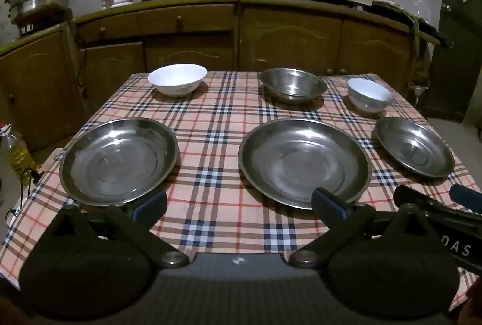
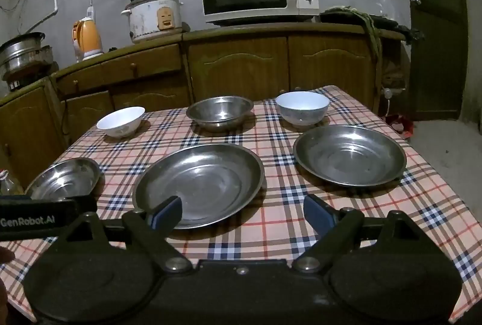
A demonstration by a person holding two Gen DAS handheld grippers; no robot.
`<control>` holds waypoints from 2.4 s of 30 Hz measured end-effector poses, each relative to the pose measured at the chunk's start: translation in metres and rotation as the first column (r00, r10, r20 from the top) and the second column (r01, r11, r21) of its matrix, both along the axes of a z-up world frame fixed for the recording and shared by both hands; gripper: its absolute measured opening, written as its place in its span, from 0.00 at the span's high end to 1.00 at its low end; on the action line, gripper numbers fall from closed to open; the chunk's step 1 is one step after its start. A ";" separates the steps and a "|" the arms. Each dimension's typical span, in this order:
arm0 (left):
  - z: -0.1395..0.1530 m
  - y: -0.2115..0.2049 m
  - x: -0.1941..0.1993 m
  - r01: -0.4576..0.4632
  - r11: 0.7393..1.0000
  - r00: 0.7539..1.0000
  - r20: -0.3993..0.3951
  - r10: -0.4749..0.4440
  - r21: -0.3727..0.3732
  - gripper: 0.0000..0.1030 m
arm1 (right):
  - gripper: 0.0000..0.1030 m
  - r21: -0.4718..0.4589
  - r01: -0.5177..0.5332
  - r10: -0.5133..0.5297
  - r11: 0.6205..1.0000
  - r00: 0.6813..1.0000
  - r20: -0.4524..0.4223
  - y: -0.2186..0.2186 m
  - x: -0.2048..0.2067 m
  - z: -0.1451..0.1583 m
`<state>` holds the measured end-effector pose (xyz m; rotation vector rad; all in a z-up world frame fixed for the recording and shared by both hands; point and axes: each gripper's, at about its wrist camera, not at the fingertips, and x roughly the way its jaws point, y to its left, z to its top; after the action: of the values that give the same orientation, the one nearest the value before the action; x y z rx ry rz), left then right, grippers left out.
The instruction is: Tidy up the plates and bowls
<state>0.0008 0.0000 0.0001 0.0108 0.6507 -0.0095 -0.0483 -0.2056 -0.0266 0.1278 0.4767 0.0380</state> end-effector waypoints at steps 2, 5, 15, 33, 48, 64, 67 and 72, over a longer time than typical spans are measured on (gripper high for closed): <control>0.000 0.000 0.003 0.008 1.000 1.000 -0.005 -0.008 -0.010 0.00 | 0.00 -0.001 0.001 -0.001 1.000 1.000 -0.002 0.001 0.000 -0.001; -0.002 -0.001 0.000 0.007 1.000 1.000 0.015 -0.007 -0.021 0.00 | 0.00 -0.007 -0.002 0.002 1.000 1.000 -0.003 0.001 0.001 -0.002; -0.009 0.007 0.003 -0.011 0.997 1.000 0.006 0.011 -0.070 0.00 | 0.00 -0.024 -0.007 0.007 1.000 1.000 -0.018 0.002 0.006 -0.011; -0.022 0.018 0.016 -0.055 0.998 0.997 -0.062 0.054 -0.024 0.00 | 0.00 -0.020 -0.024 0.023 0.999 0.999 -0.047 0.004 0.013 -0.019; -0.029 0.025 0.026 -0.070 0.996 0.994 -0.087 0.065 -0.056 0.00 | 0.00 -0.021 -0.042 0.041 0.999 0.997 -0.067 0.004 0.019 -0.025; -0.034 0.024 0.053 -0.063 0.998 0.993 -0.106 0.060 -0.026 0.00 | 0.00 -0.046 -0.015 0.012 0.999 0.997 -0.073 -0.007 0.041 -0.033; -0.035 0.021 0.059 -0.054 0.998 0.993 -0.106 0.052 -0.013 0.00 | 0.00 -0.052 -0.008 0.004 0.999 0.997 -0.077 -0.011 0.049 -0.035; -0.036 0.015 0.072 -0.034 0.999 0.994 -0.105 0.034 0.004 0.00 | 0.00 -0.063 -0.011 0.006 0.998 0.997 -0.077 -0.018 0.067 -0.037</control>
<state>0.0725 0.0150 -0.0357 0.0013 0.7559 0.0238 0.0183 -0.2240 -0.0639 0.0654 0.5551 0.0261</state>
